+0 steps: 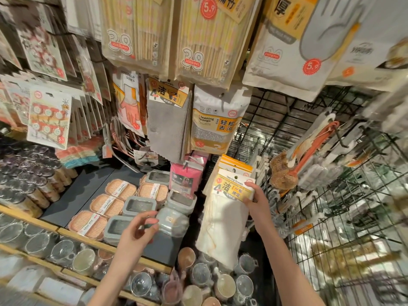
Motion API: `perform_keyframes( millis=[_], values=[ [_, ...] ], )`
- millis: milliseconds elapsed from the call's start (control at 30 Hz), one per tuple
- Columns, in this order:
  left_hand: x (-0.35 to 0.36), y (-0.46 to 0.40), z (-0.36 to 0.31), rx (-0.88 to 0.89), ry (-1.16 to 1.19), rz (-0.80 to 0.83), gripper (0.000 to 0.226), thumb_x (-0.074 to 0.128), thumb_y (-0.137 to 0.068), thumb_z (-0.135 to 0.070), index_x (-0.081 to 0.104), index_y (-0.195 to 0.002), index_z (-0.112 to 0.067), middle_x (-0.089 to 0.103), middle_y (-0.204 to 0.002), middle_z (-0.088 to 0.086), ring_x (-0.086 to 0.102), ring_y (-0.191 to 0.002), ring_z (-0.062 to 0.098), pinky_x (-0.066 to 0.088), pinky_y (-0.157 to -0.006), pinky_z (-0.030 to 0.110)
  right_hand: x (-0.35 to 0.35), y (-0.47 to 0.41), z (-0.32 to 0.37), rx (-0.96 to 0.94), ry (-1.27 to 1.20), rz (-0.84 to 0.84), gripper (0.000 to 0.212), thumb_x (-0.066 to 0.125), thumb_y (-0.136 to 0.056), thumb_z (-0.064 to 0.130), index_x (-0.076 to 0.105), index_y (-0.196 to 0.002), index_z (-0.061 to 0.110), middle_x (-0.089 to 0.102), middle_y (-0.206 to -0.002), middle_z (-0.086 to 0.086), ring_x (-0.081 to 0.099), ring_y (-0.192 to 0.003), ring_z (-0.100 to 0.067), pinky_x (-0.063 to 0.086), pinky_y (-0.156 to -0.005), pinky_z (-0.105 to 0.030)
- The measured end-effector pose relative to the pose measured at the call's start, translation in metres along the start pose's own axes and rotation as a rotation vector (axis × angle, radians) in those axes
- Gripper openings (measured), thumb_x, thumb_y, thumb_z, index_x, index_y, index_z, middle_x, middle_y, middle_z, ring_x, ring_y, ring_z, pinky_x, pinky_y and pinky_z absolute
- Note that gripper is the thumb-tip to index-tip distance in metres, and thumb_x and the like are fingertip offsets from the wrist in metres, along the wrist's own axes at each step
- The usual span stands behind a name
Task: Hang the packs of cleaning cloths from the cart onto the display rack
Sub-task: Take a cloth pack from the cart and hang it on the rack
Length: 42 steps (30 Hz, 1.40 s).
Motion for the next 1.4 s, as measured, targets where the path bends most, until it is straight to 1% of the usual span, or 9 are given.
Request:
perform_keyframes(
  millis=[233,333,433,567,800,933,1033,1167,1400],
  values=[
    [-0.01,-0.009,0.004,0.01,-0.034,-0.029,0.023,0.06,-0.09,-0.001,0.065,-0.105,-0.018,0.066,-0.095,0.008,0.06,-0.088,0.031,0.052,-0.075,0.038,0.004,-0.019,-0.017,0.04,0.037,-0.046,0.041,0.049,-0.084,-0.018,0.058,-0.11,0.012,0.041,-0.143,-0.003,0.037,-0.131,-0.021,0.044,-0.08,-0.02],
    [-0.013,-0.011,0.007,0.014,-0.055,-0.032,0.023,0.06,-0.09,-0.002,0.064,-0.107,-0.017,0.065,-0.095,0.01,0.061,-0.09,0.037,0.053,-0.079,0.043,0.008,-0.025,-0.02,0.034,-0.003,-0.053,0.042,0.045,-0.082,-0.022,0.057,-0.112,0.005,0.042,-0.137,-0.004,0.038,-0.124,-0.017,0.049,-0.071,-0.01],
    [-0.014,-0.012,0.01,0.006,-0.053,-0.038,0.024,0.059,-0.09,-0.001,0.064,-0.107,-0.017,0.066,-0.093,0.008,0.062,-0.092,0.035,0.053,-0.075,0.037,0.014,-0.034,-0.028,0.053,0.047,-0.035,0.049,0.044,-0.081,-0.02,0.054,-0.11,0.017,0.04,-0.14,-0.005,0.039,-0.129,-0.024,0.046,-0.089,-0.03],
    [-0.013,-0.013,0.011,-0.003,-0.038,-0.038,0.024,0.06,-0.09,-0.002,0.064,-0.107,-0.018,0.067,-0.092,0.005,0.063,-0.094,0.034,0.053,-0.073,0.032,0.02,-0.039,-0.03,0.065,0.208,-0.009,0.05,0.05,-0.086,-0.011,0.05,-0.124,0.021,0.034,-0.143,-0.009,0.034,-0.13,-0.024,0.038,-0.097,-0.032],
    [-0.017,-0.014,0.004,-0.006,-0.044,-0.035,0.023,0.061,-0.09,-0.004,0.064,-0.108,-0.018,0.069,-0.085,-0.001,0.061,-0.092,0.036,0.052,-0.084,0.047,0.025,-0.062,-0.031,0.166,0.162,-0.008,0.054,0.053,-0.083,-0.008,0.047,-0.129,0.02,0.04,-0.138,-0.009,0.046,-0.117,-0.027,0.044,-0.073,-0.028],
    [-0.019,-0.012,-0.002,0.014,-0.054,-0.027,0.023,0.061,-0.09,-0.004,0.063,-0.108,-0.018,0.068,-0.086,-0.002,0.06,-0.088,0.031,0.05,-0.084,0.045,0.025,-0.067,-0.03,0.162,0.159,-0.002,0.055,0.057,-0.082,-0.008,0.046,-0.13,0.018,0.044,-0.135,-0.01,0.05,-0.112,-0.03,0.043,-0.061,-0.022],
    [-0.02,-0.012,-0.002,0.012,-0.052,-0.023,0.023,0.061,-0.089,-0.003,0.063,-0.107,-0.017,0.069,-0.082,-0.005,0.06,-0.085,0.029,0.048,-0.08,0.039,0.026,-0.068,-0.032,0.168,0.18,0.01,0.059,0.058,-0.083,-0.006,0.044,-0.135,0.017,0.042,-0.14,-0.01,0.049,-0.118,-0.03,0.045,-0.066,-0.023],
    [-0.021,-0.007,-0.004,0.029,-0.073,-0.006,0.023,0.061,-0.089,-0.002,0.064,-0.107,-0.018,0.068,-0.084,-0.006,0.058,-0.085,0.03,0.046,-0.082,0.04,0.026,-0.063,-0.032,0.195,0.233,0.059,0.06,0.057,-0.087,0.001,0.04,-0.141,0.021,0.028,-0.151,-0.006,0.039,-0.129,-0.028,0.044,-0.089,-0.034],
    [-0.025,0.006,-0.015,0.02,-0.054,-0.006,0.024,0.062,-0.09,-0.006,0.065,-0.105,-0.024,0.068,-0.1,0.002,0.061,-0.1,0.022,0.046,-0.081,0.024,0.021,-0.033,-0.008,0.101,0.288,0.014,0.05,0.068,-0.082,0.013,0.052,-0.129,0.021,0.039,-0.141,-0.013,0.041,-0.127,-0.028,0.039,-0.105,-0.047]
  ],
)
Point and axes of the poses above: each hand's wrist, its own y-axis away from the middle knuckle, its own x-axis out of the palm, z = x × y, the point moved 9 cm from there along -y, towards the middle knuckle
